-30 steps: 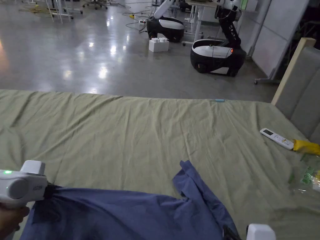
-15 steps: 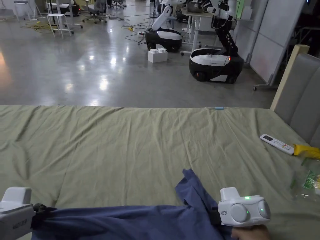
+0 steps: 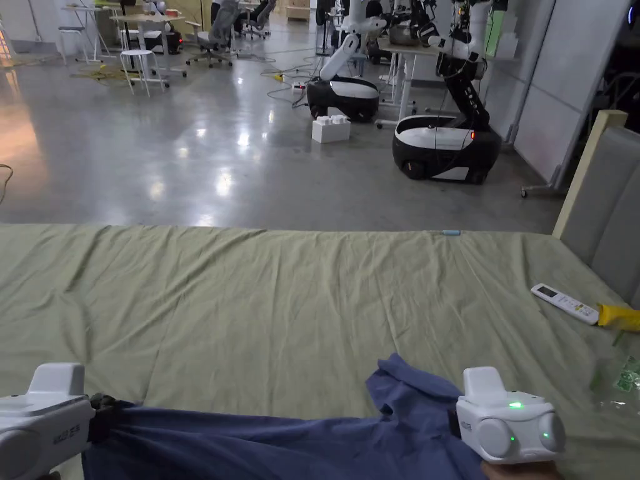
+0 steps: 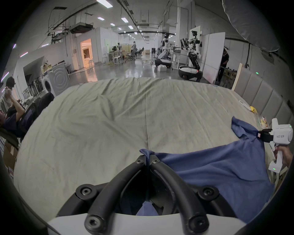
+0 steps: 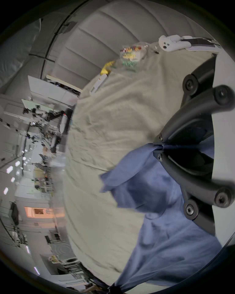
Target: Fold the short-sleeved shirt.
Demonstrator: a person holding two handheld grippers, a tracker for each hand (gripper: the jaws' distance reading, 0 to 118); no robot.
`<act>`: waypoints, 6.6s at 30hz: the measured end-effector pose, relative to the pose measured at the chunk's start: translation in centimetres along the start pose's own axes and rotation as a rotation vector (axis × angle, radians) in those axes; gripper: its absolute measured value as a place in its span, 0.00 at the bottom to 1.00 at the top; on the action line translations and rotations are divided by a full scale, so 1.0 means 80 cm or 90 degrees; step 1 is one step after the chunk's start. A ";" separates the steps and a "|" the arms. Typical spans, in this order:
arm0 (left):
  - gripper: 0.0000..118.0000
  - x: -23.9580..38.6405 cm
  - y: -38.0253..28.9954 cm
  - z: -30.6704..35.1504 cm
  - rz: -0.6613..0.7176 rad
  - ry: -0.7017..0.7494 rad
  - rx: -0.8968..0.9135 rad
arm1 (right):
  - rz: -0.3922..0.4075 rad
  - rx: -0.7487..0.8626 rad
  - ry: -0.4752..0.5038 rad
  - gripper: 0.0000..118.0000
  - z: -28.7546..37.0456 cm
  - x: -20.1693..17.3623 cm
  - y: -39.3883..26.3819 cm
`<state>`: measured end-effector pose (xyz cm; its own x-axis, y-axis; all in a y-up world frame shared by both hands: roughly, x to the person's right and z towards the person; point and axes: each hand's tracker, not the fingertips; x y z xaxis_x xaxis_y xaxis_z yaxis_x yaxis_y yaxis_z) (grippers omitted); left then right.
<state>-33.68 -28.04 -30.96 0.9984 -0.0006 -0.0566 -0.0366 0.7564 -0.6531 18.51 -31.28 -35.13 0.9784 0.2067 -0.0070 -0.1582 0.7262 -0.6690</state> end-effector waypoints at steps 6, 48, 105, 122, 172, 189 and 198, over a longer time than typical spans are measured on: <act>0.02 -0.006 0.031 0.071 -0.006 0.002 0.055 | -0.023 0.099 -0.003 0.05 0.104 0.033 0.043; 0.02 -0.047 0.426 0.362 0.022 0.087 0.382 | -0.001 0.536 -0.104 0.05 0.432 0.085 0.420; 0.02 -0.104 -0.325 0.333 0.037 0.032 0.032 | 0.089 0.105 0.039 0.05 0.414 -0.019 -0.328; 0.38 -0.087 -0.353 0.310 0.015 0.039 -0.067 | 0.079 0.038 0.030 0.69 0.391 -0.042 -0.345; 0.57 -0.101 -0.326 0.268 0.146 0.087 -0.183 | -0.044 0.299 0.052 0.01 0.385 -0.131 -0.233; 0.07 -0.069 -0.342 0.242 0.072 0.051 -0.241 | -0.035 0.264 0.067 0.01 0.379 -0.132 -0.249; 0.06 -0.087 -0.334 0.285 0.075 0.052 -0.191 | -0.052 0.180 0.038 0.01 0.389 -0.077 -0.271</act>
<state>-38.65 -33.33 4.14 0.9803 0.0132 -0.1970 -0.1742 0.5278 -0.8313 11.76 -27.86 2.55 0.9942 0.1072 -0.0116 -0.1014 0.8941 -0.4363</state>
